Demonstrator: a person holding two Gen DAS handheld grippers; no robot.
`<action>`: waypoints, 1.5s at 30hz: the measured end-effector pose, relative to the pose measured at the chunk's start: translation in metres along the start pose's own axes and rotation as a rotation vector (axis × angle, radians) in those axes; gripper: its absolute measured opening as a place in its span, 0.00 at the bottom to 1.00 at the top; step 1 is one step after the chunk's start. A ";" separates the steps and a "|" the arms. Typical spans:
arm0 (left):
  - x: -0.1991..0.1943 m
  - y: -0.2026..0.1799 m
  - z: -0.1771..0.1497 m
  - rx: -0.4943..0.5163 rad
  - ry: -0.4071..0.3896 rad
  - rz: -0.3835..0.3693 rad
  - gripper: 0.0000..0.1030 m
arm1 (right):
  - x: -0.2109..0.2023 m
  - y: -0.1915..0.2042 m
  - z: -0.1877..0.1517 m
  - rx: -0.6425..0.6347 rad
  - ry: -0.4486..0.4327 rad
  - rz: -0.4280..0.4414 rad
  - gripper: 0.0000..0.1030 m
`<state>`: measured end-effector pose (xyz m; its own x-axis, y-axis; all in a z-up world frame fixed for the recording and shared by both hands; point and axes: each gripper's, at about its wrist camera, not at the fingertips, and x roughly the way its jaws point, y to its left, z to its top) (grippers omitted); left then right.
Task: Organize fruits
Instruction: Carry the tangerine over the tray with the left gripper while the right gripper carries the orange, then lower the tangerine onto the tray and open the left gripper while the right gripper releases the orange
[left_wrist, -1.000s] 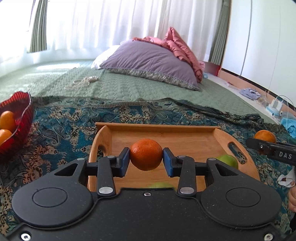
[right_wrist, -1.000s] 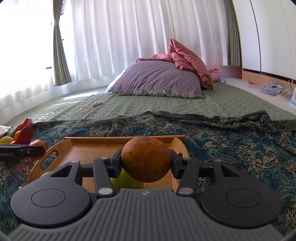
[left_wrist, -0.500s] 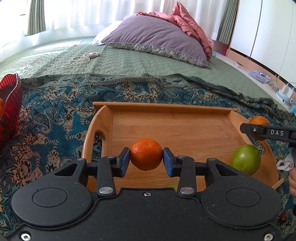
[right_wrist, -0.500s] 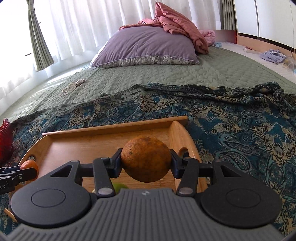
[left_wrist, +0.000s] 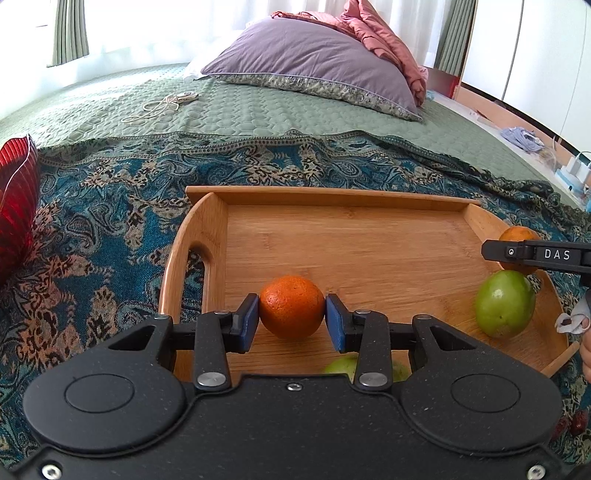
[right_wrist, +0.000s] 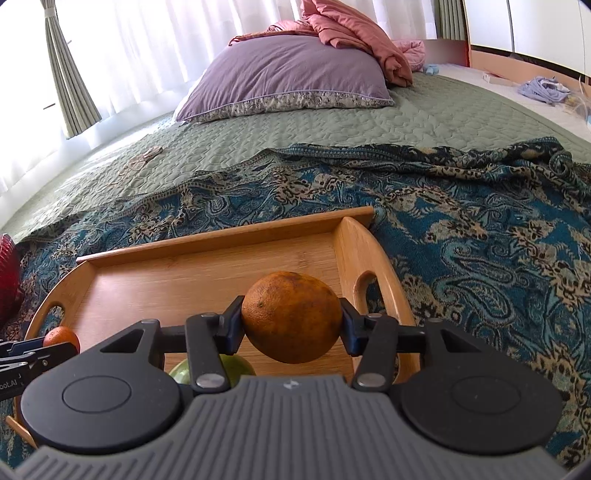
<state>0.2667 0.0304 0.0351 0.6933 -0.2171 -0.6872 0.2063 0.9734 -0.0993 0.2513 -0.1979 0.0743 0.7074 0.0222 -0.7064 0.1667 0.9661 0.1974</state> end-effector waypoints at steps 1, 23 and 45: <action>0.000 0.000 0.000 -0.002 0.002 0.001 0.36 | 0.000 0.001 0.000 0.000 0.001 0.001 0.53; 0.001 0.007 -0.001 -0.035 0.000 -0.011 0.36 | 0.007 -0.004 -0.007 0.082 0.023 0.037 0.54; -0.052 -0.005 -0.004 0.034 -0.144 0.038 0.71 | -0.039 0.004 -0.009 -0.039 -0.100 0.079 0.75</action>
<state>0.2269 0.0373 0.0687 0.7920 -0.1912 -0.5798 0.2001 0.9785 -0.0493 0.2183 -0.1921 0.0970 0.7824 0.0753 -0.6182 0.0819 0.9716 0.2220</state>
